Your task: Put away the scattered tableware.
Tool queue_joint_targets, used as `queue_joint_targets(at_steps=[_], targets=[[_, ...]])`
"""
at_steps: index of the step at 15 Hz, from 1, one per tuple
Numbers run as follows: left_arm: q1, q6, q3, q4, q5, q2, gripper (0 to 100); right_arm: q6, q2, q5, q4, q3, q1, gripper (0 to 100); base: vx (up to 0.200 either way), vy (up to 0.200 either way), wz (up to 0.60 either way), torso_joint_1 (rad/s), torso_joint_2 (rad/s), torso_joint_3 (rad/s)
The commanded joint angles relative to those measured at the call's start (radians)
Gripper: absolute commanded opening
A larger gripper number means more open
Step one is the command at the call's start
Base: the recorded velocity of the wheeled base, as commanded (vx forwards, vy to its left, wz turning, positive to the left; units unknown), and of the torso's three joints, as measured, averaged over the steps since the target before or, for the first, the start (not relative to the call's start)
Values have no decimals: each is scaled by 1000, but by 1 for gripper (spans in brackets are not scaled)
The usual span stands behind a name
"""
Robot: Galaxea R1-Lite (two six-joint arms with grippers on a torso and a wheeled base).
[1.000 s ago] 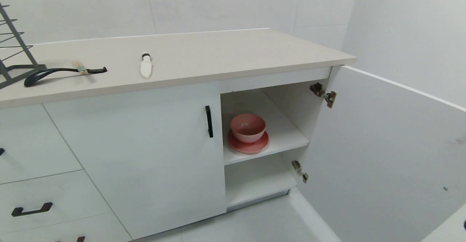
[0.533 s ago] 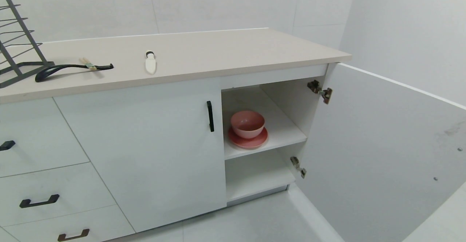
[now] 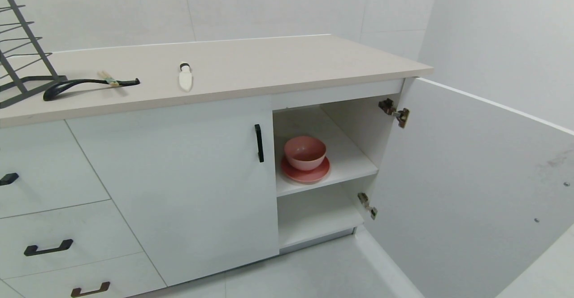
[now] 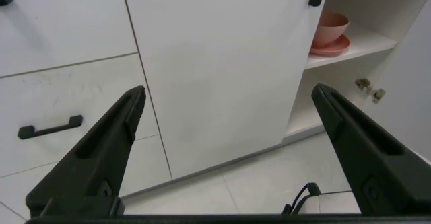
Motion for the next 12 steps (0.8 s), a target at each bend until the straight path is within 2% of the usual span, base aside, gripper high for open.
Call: queue_joint_targets(at_steps=[1,3,4,7,9,10,12], targets=[[0,0,0,0,0,0,100,18,-32,13,-2,8,7,100,0,0,0,0,0,0],[0,0,0,0,1,0,100,-6,-32,137,1,31,7,100,0,0,0,0,0,0],[0,1,0,0,1,0,100,-54,-32,142,2,29,7,100,0,-200,0,7,2,7],[0,0,0,0,1,0,100,-71,-32,142,1,29,7,100,0,-200,0,7,2,1],[0,0,1,0,1,0,100,-68,-32,142,2,29,7,100,-200,0,0,2,0,2],[0,0,0,0,3,0,100,-68,-32,142,2,31,7,0,-200,0,0,7,2,-2],[0,0,1,0,3,0,100,-68,-32,144,2,31,7,0,-200,0,0,-7,5,5]])
